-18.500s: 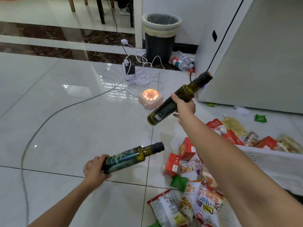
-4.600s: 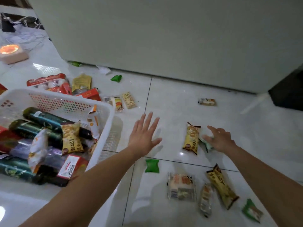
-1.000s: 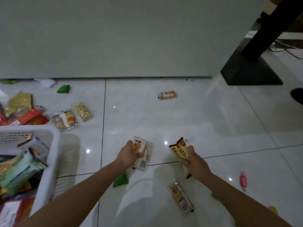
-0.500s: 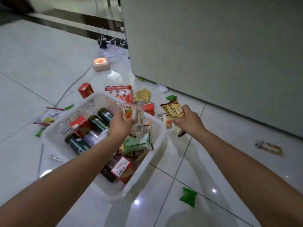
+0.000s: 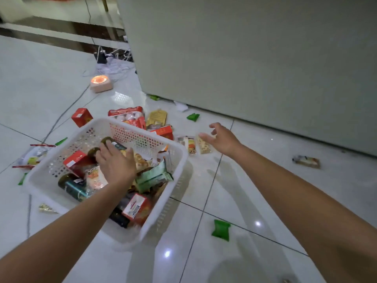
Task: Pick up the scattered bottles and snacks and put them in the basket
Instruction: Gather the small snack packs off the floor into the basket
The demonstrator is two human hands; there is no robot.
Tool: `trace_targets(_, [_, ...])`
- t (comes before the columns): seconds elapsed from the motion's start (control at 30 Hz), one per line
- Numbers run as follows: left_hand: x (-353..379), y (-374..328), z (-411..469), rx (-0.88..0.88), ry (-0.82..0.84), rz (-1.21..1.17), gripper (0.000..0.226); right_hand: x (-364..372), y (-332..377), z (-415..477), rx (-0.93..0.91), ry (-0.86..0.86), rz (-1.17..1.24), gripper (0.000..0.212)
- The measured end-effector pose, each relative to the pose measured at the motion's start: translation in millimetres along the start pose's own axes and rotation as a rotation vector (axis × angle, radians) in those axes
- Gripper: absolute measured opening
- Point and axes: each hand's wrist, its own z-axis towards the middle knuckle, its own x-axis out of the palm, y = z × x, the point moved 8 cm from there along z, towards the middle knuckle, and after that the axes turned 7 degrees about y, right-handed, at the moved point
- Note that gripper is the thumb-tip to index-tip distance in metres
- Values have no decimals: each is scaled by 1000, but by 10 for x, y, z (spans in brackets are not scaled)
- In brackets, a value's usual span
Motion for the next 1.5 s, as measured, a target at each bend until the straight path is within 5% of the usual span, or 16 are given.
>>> trace_targets(0.23, [958,-1572,-1156,842,147,44,68,-604,-2289,-1682,452,-192,19,69])
trace_targets(0.43, [2092,-1476,-2142,1062,623,441,85,221,-3151,-3114,714,-232,78,71])
trace_targets(0.57, [2432,-1126,-2295,1052,797,600,96,852,-3117,-3402,757,-206,85,73])
trace_targets(0.77, [2569,-1043,-2471,1063,834,654,94,1290,-2943,-3489,727,-103,-73,81])
trace_targets(0.93, [2546,-1087,-2457,1013,786,518,60,1306,-2985,-3469,761,-153,-24,42])
trace_targets(1.17, [2546,-981,-2265,759,902,348,35,1191,-2977,-3266,775,-146,121,40])
trace_targets(1.37, [1725,-1460,-1668,823,535,246,25,597,-2431,-2364,544,-13,1,28])
trace_targets(1.5, [856,-1428,-737,585,208,189,19,81,-1381,-1386,259,-28,-104,38])
